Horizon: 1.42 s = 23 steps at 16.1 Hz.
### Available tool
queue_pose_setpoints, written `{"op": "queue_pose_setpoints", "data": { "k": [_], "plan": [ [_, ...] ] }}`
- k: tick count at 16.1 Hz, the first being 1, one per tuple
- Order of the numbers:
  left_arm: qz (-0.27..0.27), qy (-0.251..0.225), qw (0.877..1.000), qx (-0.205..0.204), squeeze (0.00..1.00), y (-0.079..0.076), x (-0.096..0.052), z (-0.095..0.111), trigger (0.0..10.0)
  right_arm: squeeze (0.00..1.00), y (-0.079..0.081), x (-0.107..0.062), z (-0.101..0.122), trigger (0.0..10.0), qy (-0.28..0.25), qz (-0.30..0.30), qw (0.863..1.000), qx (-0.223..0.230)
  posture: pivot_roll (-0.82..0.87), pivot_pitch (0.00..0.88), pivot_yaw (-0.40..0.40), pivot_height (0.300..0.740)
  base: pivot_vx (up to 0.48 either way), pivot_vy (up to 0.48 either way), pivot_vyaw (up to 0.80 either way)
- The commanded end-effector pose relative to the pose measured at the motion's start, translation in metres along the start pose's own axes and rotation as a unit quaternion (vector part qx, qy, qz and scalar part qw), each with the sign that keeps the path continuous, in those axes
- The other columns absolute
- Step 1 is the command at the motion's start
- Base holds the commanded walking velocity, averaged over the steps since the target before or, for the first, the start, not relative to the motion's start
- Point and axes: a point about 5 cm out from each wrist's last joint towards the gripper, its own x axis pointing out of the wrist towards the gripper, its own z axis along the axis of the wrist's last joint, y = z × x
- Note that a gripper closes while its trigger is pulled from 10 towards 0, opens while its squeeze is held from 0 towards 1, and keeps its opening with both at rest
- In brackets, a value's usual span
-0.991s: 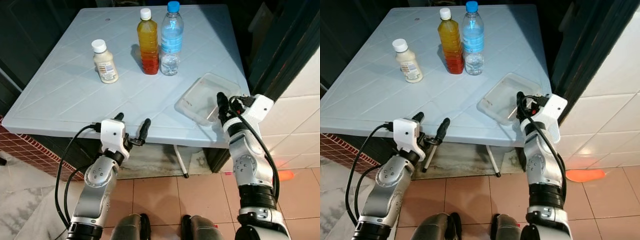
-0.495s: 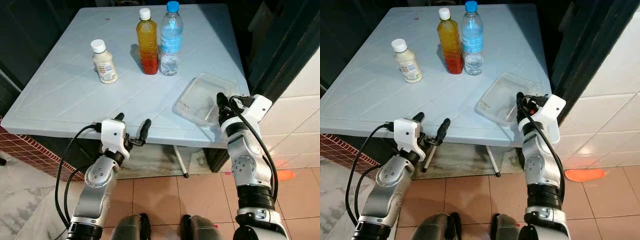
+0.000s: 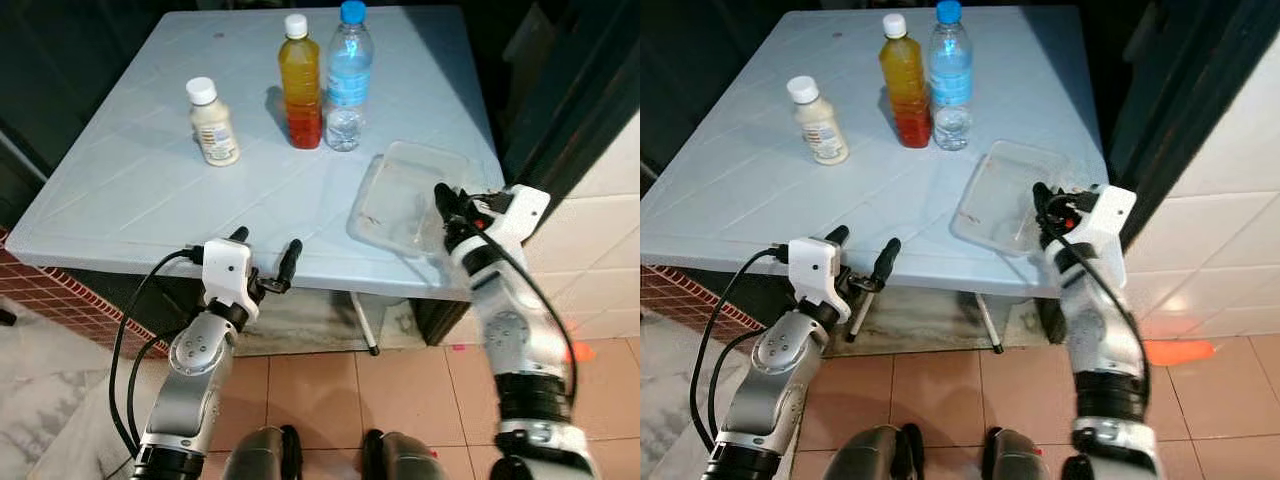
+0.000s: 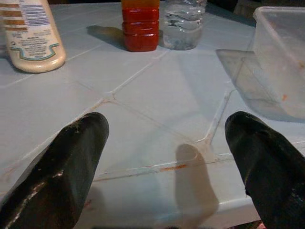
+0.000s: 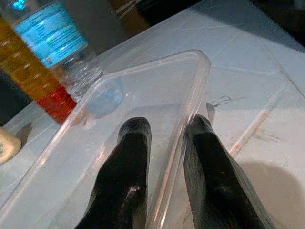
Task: Restocking fridge
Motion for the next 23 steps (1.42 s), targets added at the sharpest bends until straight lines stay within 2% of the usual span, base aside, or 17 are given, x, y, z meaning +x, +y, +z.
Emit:
{"op": "queue_pose_setpoints", "data": {
  "k": [1, 2, 4, 5, 7, 8, 10, 13, 17, 20, 23],
  "plan": [
    [0.001, 0.006, 1.000, 0.011, 0.00, 0.002, -0.002, 0.000, 10.0, 0.00, -0.008, -0.003, -0.008, 0.0, 0.030, -0.003, 1.000, -0.004, 0.01, 0.149, 0.090, 0.740, 0.000, 0.000, 0.00],
    [0.001, 0.007, 1.000, 0.011, 0.00, 0.002, -0.002, 0.000, 10.0, 0.00, -0.010, -0.003, -0.006, 0.0, 0.032, 0.001, 0.999, -0.007, 0.01, 0.149, 0.091, 0.740, 0.000, 0.000, 0.00],
    [-0.001, 0.009, 1.000, 0.013, 0.00, 0.002, -0.001, -0.001, 10.0, 0.00, -0.014, -0.003, -0.001, 10.0, 0.046, 0.038, 0.998, -0.021, 0.01, 0.147, 0.093, 0.740, 0.000, 0.000, 0.00],
    [-0.001, 0.010, 1.000, 0.013, 0.00, 0.003, -0.001, -0.001, 10.0, 0.00, -0.014, -0.004, 0.000, 10.0, 0.054, 0.056, 0.996, -0.031, 0.01, 0.146, 0.093, 0.740, 0.000, 0.000, 0.00],
    [0.004, 0.009, 1.000, 0.019, 0.00, 0.003, -0.001, -0.001, 10.0, 0.00, -0.013, -0.005, 0.000, 10.0, 0.057, 0.071, 0.996, -0.021, 0.01, 0.145, 0.092, 0.740, 0.000, 0.000, 0.00],
    [0.014, 0.017, 0.999, 0.024, 0.00, 0.005, -0.002, -0.003, 10.0, 0.00, 0.000, -0.010, -0.004, 10.0, 0.068, 0.132, 0.989, -0.006, 0.02, 0.143, 0.091, 0.740, 0.000, 0.000, 0.00],
    [0.020, 0.023, 0.999, 0.031, 0.00, 0.006, -0.003, -0.005, 10.0, 0.00, 0.011, -0.017, -0.012, 10.0, 0.088, 0.184, 0.979, -0.012, 0.02, 0.141, 0.090, 0.740, 0.000, 0.000, 0.00],
    [0.022, 0.026, 0.999, 0.034, 0.00, 0.005, -0.004, -0.007, 10.0, 0.00, 0.010, -0.017, -0.019, 10.0, 0.100, 0.177, 0.979, -0.022, 0.02, 0.134, 0.085, 0.740, 0.000, 0.000, 0.00],
    [0.065, 0.034, 0.996, 0.053, 0.00, 0.008, -0.003, -0.010, 10.0, 0.00, 0.013, -0.021, -0.027, 10.0, 0.097, 0.150, 0.984, -0.026, 0.01, 0.126, 0.077, 0.740, 0.000, 0.000, 0.00],
    [0.087, 0.046, 0.994, 0.042, 0.00, 0.012, -0.008, -0.016, 10.0, 0.00, 0.014, -0.023, -0.033, 10.0, 0.085, 0.116, 0.989, -0.027, 0.01, 0.115, 0.082, 0.740, 0.000, 0.000, 0.00],
    [0.102, 0.037, 0.993, 0.041, 0.00, 0.013, -0.006, -0.014, 10.0, 0.00, 0.019, -0.024, -0.037, 10.0, 0.082, 0.110, 0.990, -0.033, 0.01, 0.120, 0.069, 0.740, 0.000, 0.000, 0.00]
  ]
}}
